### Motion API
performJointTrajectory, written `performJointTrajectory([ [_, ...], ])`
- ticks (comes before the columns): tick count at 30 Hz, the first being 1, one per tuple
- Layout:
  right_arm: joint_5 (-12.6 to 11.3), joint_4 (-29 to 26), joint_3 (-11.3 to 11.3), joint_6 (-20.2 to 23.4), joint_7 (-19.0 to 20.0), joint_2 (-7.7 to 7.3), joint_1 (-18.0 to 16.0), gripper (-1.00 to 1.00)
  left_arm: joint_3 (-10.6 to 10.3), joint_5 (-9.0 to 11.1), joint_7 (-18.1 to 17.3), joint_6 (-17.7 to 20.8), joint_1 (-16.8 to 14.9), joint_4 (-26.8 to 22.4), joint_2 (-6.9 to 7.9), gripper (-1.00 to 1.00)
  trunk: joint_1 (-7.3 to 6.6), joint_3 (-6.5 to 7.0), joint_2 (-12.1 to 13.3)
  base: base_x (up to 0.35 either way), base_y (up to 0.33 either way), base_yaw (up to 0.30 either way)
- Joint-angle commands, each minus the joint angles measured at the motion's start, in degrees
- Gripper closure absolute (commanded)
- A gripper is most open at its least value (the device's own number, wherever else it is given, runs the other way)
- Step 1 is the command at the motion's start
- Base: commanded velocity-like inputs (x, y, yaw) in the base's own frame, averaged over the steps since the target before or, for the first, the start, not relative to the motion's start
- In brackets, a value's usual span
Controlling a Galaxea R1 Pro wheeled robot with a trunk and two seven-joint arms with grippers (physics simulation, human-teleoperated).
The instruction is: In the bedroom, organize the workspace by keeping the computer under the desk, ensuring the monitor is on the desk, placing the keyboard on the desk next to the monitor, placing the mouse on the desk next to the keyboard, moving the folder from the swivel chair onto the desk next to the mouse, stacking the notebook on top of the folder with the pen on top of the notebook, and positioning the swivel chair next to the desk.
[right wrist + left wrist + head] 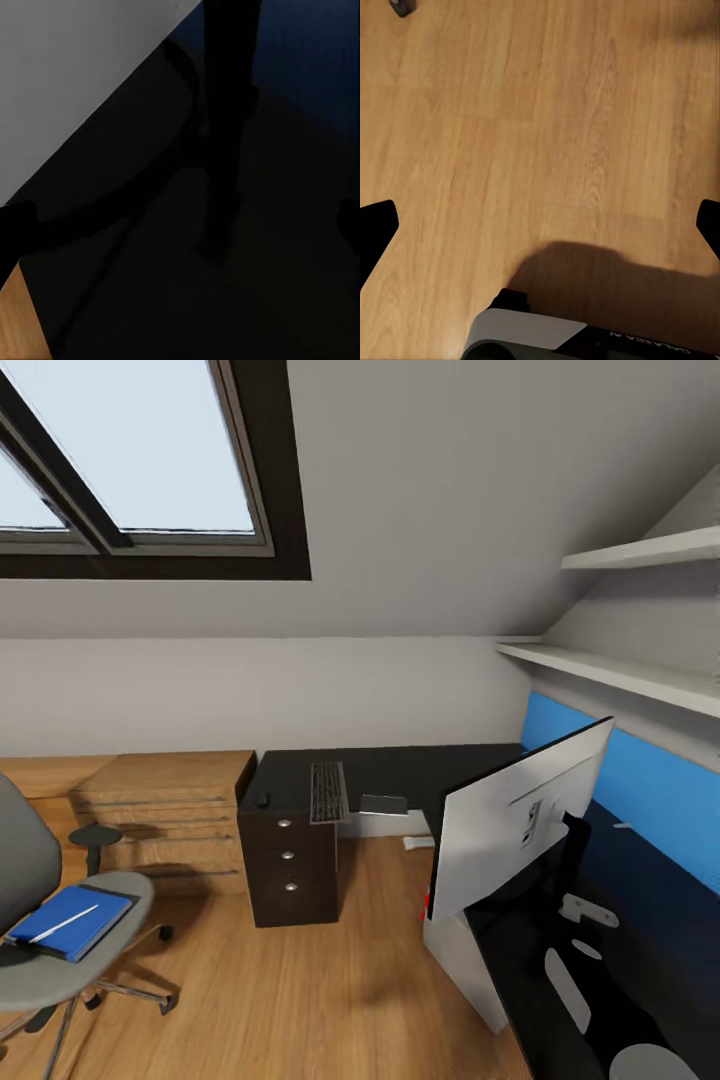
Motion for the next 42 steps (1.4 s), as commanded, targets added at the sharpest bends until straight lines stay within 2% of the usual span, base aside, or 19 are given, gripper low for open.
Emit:
performJointTrajectory([
  [1, -0.34, -0.12, -0.11, 0.28, -0.23, -0.02, -0.03, -1.00, -0.49, 0.61, 0.25, -0.34, -0.07, -0.04, 0.02, -1.00, 0.03, -0.13, -0.11, 0.009, 0.001, -0.087],
  [14, -0.53, -0.03, -0.93, 0.22, -0.22, -0.02, -0.03, -1.00, -0.58, 0.56, 0.35, -0.32, -0.09, -0.04, 0.00, -1.00, 0.03, -0.16, -0.11, 0.114, -0.053, -0.021],
  [26, -0.63, 0.10, -0.99, -0.11, 0.13, -0.13, -0.03, -1.00, -0.58, 0.57, 0.35, -0.34, -0.06, -0.04, 0.01, -1.00, 0.03, -0.16, -0.11, 0.005, -0.003, -0.010],
  [31, -0.64, 1.65, -1.30, -1.25, 0.26, -1.20, -0.03, -1.00, -0.56, 0.56, 0.35, -0.34, -0.07, -0.04, 0.01, -1.00, 0.03, -0.16, -0.11, 0.000, 0.000, 0.000],
  [33, -0.63, 3.63, -1.37, -1.57, 0.81, -2.19, -0.06, -1.00, -0.57, 0.55, 0.35, -0.34, -0.09, -0.04, 0.01, -1.00, 0.03, -0.16, -0.11, 0.000, 0.000, 0.000],
  [34, -0.30, 8.61, -1.39, -2.99, 3.55, -3.79, -1.22, -1.00, -0.62, 0.43, 0.35, -0.34, -0.07, -0.04, -0.03, -1.00, 0.03, -0.16, -0.11, 0.000, 0.000, 0.000],
  [42, 0.63, 20.11, -1.19, -7.30, 8.01, -5.83, -7.16, -1.00, -0.66, 0.35, 0.35, -0.44, -0.08, -0.06, -0.01, -1.00, 0.03, -0.16, -0.11, 0.003, 0.000, 0.000],
])
